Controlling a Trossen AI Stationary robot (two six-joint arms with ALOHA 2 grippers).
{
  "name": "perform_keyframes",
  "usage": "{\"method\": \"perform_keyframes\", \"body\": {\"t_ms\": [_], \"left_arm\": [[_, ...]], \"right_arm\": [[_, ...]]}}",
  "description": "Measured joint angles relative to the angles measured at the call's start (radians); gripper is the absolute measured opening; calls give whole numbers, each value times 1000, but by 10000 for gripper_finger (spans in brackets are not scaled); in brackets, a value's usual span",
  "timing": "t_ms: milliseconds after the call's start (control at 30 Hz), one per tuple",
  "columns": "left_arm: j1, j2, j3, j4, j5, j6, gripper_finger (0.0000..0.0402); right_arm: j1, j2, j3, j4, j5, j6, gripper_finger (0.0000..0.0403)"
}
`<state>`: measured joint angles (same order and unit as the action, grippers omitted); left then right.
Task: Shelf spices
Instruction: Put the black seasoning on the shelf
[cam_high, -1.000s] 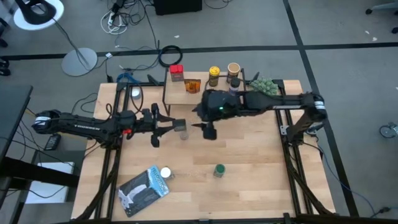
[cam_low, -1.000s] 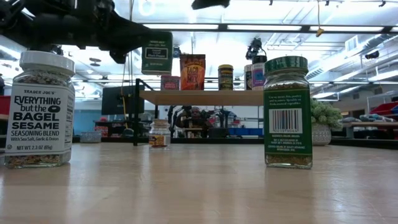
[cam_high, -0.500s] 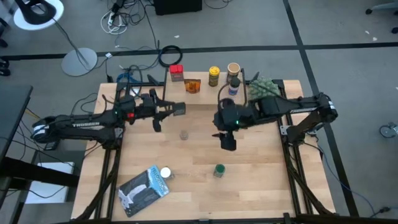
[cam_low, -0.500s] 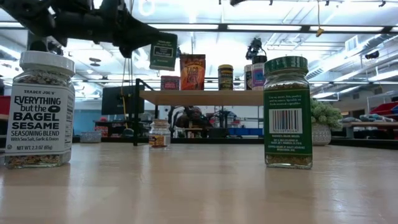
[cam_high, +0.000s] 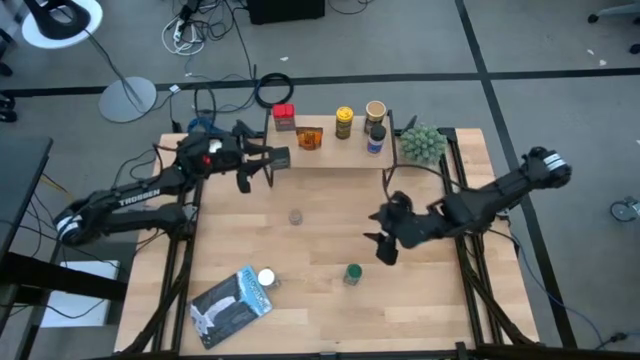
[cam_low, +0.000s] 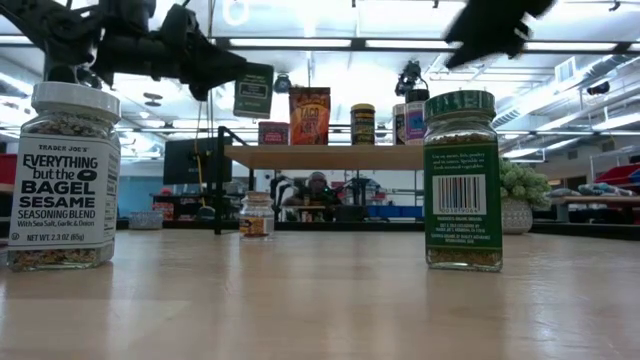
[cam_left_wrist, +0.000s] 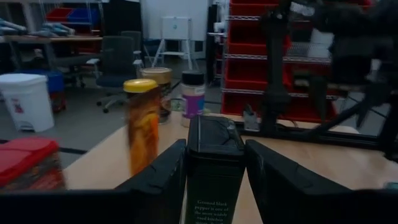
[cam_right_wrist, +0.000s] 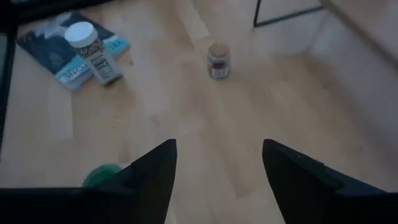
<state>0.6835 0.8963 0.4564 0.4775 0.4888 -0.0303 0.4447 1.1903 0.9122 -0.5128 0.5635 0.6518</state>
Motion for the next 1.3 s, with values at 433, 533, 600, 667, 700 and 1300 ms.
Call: {"method": "perform_keyframes", "body": {"t_ms": [433,533,600,667,700,1300], "left_arm": [[130,173,40,103,83,23,160],[136,255,116,104,130,28,160],[143,297,161,82,137,46,160],[155,321,184,73,140,51,160],[160,328,198,76,145,54,160],[212,355,127,158,156,74,160]], "right_arm": [[40,-45,-335,433,83,164,233],[38,-45,-344,456,84,163,233],[38,-45,-344,464,84,156,233],[38,-45,-344,464,84,159,231],[38,-44,-344,465,84,159,230],[24,-44,-344,467,89,106,221]]}}
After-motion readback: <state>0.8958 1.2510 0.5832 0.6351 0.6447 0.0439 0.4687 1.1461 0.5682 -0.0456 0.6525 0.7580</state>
